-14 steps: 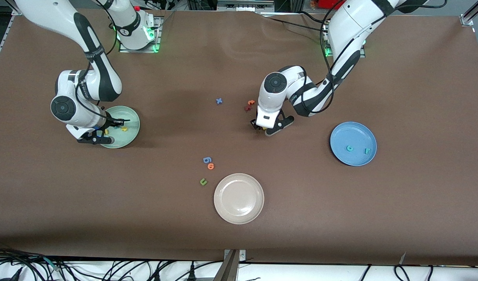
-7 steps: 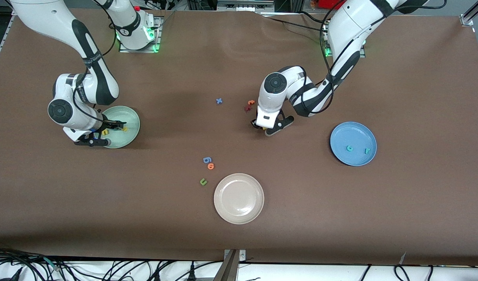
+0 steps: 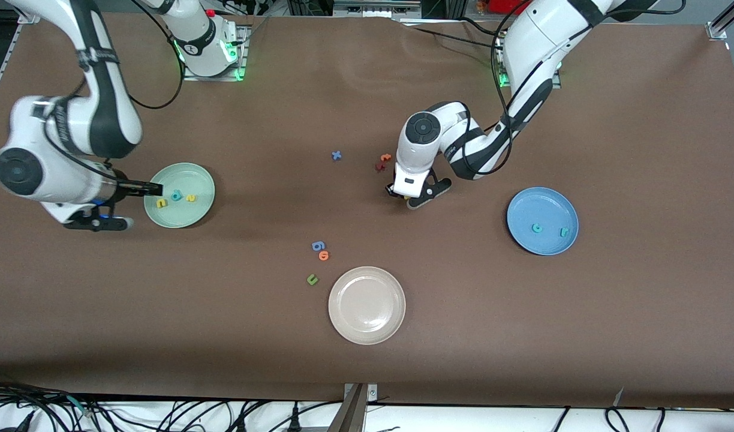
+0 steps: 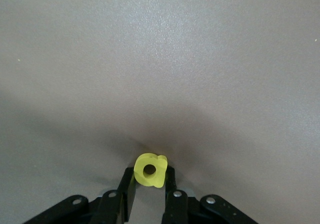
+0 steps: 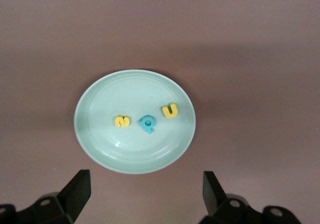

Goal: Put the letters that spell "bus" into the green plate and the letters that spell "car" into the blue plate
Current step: 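Carry the yellow a to the blue plate while the right gripper withdraws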

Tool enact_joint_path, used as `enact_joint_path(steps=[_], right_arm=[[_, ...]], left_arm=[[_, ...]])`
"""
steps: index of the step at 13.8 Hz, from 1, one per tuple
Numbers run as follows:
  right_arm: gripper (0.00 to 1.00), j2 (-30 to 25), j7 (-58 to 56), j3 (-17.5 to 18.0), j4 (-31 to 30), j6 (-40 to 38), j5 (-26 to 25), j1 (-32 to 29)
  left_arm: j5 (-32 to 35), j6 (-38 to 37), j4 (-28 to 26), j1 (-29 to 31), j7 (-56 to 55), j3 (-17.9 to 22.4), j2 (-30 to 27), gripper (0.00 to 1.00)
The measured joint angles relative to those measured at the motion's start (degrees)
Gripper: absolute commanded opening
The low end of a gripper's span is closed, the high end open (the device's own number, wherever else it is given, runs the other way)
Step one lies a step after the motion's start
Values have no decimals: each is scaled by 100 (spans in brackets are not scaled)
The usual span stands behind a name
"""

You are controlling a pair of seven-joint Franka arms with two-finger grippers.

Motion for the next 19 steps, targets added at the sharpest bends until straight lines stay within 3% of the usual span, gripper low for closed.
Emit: enact_joint_path(steps=[2,4,7,13,17,18,19], right_arm=[[99,-7,0,6,759,-559,81,15],[99,-3,40,21,1307,-689,477,25],[99,13,132,30,1572,-747,649,64],[100,59,166,43,1685,-736,658,112],[100,59,35,46,1875,-1124,657,136],[100,59,-22,45,1891,-1194,656,136],[100,62,-36,45,1904,-1198,656,134]], left_arm=[[1,-29,19,4,3,6,1,15],[1,-379,193,42,89,15,-5,13],[-24,-1350,649,265,693,19,-25,13],[-611,-4043,1871,1515,4365,21,-173,13],[-615,-4300,1950,2376,6444,38,-150,13],[-615,-4300,1932,2533,6795,43,-119,21],[-615,-4279,1915,2678,7081,46,-75,52]])
